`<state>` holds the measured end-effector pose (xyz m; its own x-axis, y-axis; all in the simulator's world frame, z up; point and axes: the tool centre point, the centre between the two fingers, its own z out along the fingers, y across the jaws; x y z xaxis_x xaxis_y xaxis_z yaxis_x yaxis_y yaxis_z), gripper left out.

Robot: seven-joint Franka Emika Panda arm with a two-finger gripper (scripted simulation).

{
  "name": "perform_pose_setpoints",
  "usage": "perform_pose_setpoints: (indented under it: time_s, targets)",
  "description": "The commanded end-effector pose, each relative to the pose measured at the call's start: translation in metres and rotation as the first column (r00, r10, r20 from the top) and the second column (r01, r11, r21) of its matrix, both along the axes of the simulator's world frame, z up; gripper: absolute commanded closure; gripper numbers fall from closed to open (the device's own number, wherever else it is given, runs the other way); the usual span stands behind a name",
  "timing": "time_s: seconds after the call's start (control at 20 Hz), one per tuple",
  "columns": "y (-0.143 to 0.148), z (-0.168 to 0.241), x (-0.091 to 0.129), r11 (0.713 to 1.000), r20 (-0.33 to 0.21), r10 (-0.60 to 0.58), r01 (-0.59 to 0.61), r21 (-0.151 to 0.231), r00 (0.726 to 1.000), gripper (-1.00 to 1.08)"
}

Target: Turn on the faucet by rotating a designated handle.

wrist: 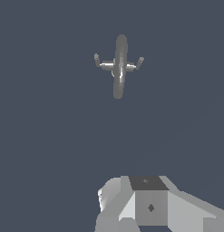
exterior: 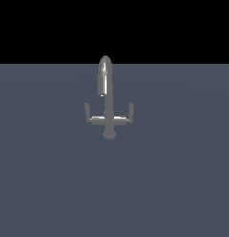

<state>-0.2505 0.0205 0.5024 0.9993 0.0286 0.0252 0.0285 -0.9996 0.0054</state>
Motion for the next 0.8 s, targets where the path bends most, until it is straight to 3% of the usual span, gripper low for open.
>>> perform_pose_setpoints:
  time_s: [0.0,0.35,0.75]
  targets:
    - [0.0,0.0,0.0,1.0,0.0,0.0,0.0,0.0,1.0,1.08]
    - [-0.004,-0.003,0.009,1.0,-0.012,-0.013,0.013,0.028,1.0,1.08]
    - [-0.02,-0.014,0.039,0.99,-0.057,-0.057,0.063,0.126,0.997,1.08]
